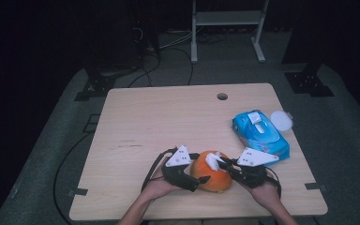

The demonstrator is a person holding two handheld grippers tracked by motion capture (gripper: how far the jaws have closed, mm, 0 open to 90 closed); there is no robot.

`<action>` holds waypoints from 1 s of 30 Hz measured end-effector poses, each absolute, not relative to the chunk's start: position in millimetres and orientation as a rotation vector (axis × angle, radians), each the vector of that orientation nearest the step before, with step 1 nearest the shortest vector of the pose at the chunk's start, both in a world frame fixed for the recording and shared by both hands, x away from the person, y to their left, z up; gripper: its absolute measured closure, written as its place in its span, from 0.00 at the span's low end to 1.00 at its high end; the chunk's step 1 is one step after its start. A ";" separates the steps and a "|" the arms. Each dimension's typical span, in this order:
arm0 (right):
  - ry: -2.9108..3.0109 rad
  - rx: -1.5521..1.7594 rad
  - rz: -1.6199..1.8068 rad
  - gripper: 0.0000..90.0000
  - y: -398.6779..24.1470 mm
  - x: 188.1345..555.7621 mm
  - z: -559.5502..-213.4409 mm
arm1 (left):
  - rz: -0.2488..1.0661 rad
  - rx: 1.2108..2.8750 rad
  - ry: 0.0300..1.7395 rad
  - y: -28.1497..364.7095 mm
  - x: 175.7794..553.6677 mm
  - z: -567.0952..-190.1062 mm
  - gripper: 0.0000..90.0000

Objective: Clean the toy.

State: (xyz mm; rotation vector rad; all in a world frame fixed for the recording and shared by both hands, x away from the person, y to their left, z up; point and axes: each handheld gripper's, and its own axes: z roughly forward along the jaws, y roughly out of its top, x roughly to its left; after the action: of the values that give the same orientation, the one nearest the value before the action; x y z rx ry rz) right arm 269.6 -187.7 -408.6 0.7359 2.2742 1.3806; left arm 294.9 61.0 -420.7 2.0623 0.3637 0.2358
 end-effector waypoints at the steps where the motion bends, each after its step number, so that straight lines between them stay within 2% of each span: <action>1: 2.279 0.719 1.378 0.91 -182.7 269.3 -408.9 | 0.257 2.084 0.366 60.3 294.5 -422.9 0.22; 4: 2.289 0.706 1.373 0.91 -181.4 269.0 -410.8 | 0.251 2.094 0.376 65.4 297.2 -431.4 0.28; 11: 2.295 0.812 1.339 0.91 -207.0 272.9 -425.3 | 0.202 2.109 0.406 76.6 303.5 -436.1 0.29; 16: 2.284 0.839 1.324 0.91 -211.7 271.0 -427.6 | 0.203 2.040 0.385 70.1 301.7 -425.0 0.17; 18: 2.283 0.816 1.363 0.91 -205.6 269.9 -425.0 | 0.226 2.045 0.370 64.7 300.9 -423.3 0.17; 24: 2.289 0.768 1.363 0.91 -196.4 268.9 -422.7 | 0.207 2.057 0.425 74.6 307.3 -434.3 0.28; 30: 2.318 0.818 1.323 0.91 -209.4 264.1 -433.6 | 0.160 2.048 0.483 88.1 314.3 -440.4 0.28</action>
State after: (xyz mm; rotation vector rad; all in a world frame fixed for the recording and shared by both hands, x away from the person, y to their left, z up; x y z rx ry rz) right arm 264.1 -209.4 -433.6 0.8179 2.3180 1.3234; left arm 314.3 88.1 -440.4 2.0480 0.4825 0.1601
